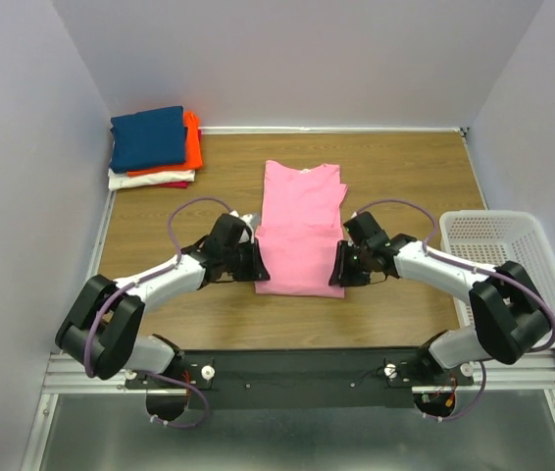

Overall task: Fold and stack the t-shirts
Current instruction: Fold the tshirt

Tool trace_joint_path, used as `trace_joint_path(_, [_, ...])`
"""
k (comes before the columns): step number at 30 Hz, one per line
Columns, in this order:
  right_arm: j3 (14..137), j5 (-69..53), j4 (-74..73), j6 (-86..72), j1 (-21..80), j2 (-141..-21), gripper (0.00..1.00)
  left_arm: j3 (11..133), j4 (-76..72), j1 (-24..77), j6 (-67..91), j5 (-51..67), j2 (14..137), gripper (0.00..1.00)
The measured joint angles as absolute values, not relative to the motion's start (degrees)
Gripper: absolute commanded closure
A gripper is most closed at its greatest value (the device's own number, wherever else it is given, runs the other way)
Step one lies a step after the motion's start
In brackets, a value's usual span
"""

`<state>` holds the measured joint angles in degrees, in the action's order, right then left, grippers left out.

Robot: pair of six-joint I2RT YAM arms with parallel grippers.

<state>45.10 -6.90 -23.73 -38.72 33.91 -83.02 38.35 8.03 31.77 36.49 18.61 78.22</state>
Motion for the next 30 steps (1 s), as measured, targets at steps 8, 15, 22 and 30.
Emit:
trace_joint_path(8, [37.3, -7.4, -23.64, -42.06, 33.69, -79.24, 0.57, 30.96, 7.51, 31.86, 38.72, 17.63, 78.17, 0.88])
trace_joint_path(15, [36.91, -7.4, -23.64, -42.94, 33.69, -78.87, 0.6, 30.7, 7.07, 31.9, 38.94, 17.15, 77.89, 0.87])
trace_joint_path(22, [36.29, -7.27, -23.68, -44.91, 33.69, -78.17, 0.59, 30.7, 9.28, 31.9, 39.92, 16.67, 75.13, 0.68])
trace_joint_path(30, [34.11, -6.92, -23.77, -47.88, 33.69, -74.22, 0.57, 30.13, 12.73, 31.9, 42.63, 16.14, 69.01, 0.57])
